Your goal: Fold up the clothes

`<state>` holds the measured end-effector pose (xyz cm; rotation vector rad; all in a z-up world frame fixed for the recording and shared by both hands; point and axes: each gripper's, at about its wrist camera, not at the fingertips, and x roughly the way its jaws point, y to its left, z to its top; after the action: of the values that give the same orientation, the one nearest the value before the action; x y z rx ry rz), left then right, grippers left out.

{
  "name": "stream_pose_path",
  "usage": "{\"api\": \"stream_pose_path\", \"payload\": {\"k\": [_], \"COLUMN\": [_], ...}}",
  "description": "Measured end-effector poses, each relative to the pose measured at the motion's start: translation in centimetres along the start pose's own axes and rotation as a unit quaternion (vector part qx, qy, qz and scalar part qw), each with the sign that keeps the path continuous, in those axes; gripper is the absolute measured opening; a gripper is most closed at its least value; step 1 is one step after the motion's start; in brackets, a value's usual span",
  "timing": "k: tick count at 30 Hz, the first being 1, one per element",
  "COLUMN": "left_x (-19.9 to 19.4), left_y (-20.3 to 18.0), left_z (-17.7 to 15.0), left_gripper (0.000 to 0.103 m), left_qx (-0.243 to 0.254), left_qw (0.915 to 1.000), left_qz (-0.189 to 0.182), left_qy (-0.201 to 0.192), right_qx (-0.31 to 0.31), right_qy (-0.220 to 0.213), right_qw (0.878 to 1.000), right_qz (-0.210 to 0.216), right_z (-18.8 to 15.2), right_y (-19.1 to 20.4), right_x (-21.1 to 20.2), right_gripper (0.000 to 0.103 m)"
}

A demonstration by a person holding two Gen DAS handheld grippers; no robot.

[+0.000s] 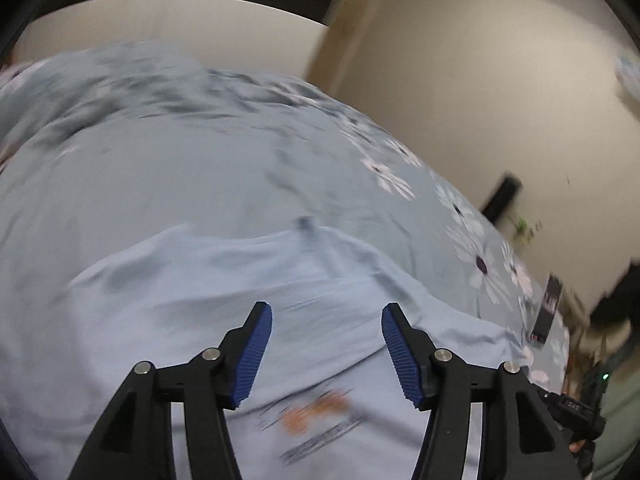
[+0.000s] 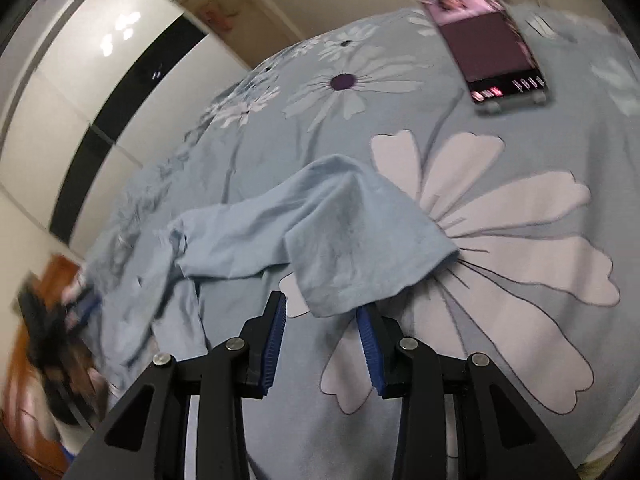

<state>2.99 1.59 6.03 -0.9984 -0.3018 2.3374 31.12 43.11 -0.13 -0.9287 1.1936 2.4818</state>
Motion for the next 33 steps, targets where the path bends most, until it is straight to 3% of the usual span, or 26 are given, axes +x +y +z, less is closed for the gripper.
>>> {"api": "stream_pose_path", "payload": {"k": [2, 4, 8, 12, 13, 14, 15, 19, 23, 26, 30, 33], "left_x": [-2.2, -4.2, -7.7, -10.0, -10.4, -10.8, -10.9, -10.9, -10.1, -8.8, -7.5, -7.2], "left_y": [2.7, 4.8, 7.2, 8.1, 8.5, 8.8, 9.1, 10.5, 12.0, 12.5, 13.0, 13.4], "left_z": [-1.1, -2.1, -2.7, -3.6, -3.9, -4.2, -4.4, -4.7, -4.4, -4.1, -4.0, -4.3], "left_gripper": [0.062, 0.062, 0.062, 0.063, 0.063, 0.063, 0.063, 0.063, 0.063, 0.063, 0.063, 0.063], "left_qx": [-0.027, -0.054, -0.095, -0.099, -0.100, -0.101, -0.102, -0.111, -0.121, -0.127, -0.132, -0.135], "left_qw": [0.9994, 0.9977, 0.9933, 0.9914, 0.9913, 0.9912, 0.9912, 0.9911, 0.9908, 0.9907, 0.9903, 0.9903], "left_qz": [0.012, 0.026, 0.015, 0.015, 0.015, 0.016, 0.016, 0.017, 0.010, 0.005, -0.016, -0.004], "left_qy": [-0.015, -0.030, -0.064, -0.084, -0.084, -0.083, -0.082, -0.073, -0.060, -0.048, -0.039, -0.032], "right_qx": [0.032, 0.060, 0.129, 0.192, 0.204, 0.211, 0.207, 0.157, 0.026, -0.046, -0.105, -0.185], "right_qy": [-0.008, -0.010, -0.019, -0.050, -0.063, -0.071, -0.074, -0.089, -0.105, -0.071, -0.032, -0.005], "right_qw": [0.999, 0.998, 0.991, 0.979, 0.976, 0.974, 0.975, 0.984, 0.994, 0.996, 0.994, 0.983], "right_qz": [0.027, 0.021, 0.026, 0.042, 0.045, 0.042, 0.035, 0.005, -0.017, -0.030, -0.020, 0.003], "right_z": [0.1, 0.4, 0.8, 0.7, 0.8, 0.9, 1.4, 4.2, 9.5, 11.9, 11.2, 9.1], "right_y": [-1.0, -1.7, -3.4, -4.2, -4.4, -4.5, -4.3, -2.1, 5.3, 11.3, 18.3, 26.0], "right_x": [-0.6, -0.7, -0.3, 0.0, -0.2, -0.3, -0.6, -2.4, -6.4, -7.0, -6.2, -3.5], "right_gripper": [0.041, 0.049, 0.049, 0.048, 0.037, 0.018, 0.009, 0.003, 0.003, 0.002, 0.003, 0.003]}}
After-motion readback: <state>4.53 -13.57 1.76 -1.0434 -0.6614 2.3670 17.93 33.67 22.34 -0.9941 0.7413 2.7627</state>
